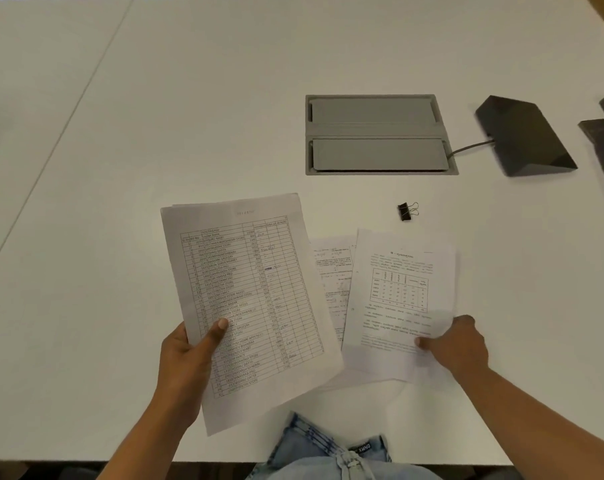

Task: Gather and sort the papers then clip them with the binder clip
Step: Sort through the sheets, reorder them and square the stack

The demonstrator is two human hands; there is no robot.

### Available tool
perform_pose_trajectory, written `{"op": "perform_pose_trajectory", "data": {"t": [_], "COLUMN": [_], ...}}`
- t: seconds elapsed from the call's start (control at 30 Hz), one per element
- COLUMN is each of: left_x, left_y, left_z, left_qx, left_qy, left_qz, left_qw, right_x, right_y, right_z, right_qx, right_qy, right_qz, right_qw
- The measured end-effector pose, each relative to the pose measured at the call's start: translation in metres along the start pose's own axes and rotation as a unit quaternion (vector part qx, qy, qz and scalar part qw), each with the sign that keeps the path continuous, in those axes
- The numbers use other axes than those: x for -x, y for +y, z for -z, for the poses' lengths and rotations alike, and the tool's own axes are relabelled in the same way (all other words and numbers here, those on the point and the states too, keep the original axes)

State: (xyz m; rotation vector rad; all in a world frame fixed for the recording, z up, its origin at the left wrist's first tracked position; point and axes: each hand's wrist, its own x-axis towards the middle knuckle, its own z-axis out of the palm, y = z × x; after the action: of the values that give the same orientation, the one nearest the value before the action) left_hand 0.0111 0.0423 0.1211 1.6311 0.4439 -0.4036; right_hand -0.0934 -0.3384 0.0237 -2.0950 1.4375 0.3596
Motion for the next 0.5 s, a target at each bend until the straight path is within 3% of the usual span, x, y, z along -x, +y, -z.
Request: {"op": "perform_pose_trajectory", "data": {"t": [0.13,0.33,0.5], "left_x": [0.0,0.0,0.001], "left_y": [0.003,0.0,-0.003], "left_z": [0.002,0.017,0.025], "left_qx": [-0.002,0.006,0.01], "left_qy": [0.013,0.036,0.044], "left_qz": [-0.002,0.001,0.008], "left_qw": [1.0,0.999,0.999], "right_x": [0.002,0.015,0.034], "right_y": [-0.004,-0.011,-0.023], "right_z": [0.002,-0.013,-0.032], "right_qx": [0.005,-0.066,0.018], "right_qy": [-0.015,-0.027,0.017], "right_qz": [-0.003,0.076,0.125], "right_qw": [1.0,0.995,0.992]}}
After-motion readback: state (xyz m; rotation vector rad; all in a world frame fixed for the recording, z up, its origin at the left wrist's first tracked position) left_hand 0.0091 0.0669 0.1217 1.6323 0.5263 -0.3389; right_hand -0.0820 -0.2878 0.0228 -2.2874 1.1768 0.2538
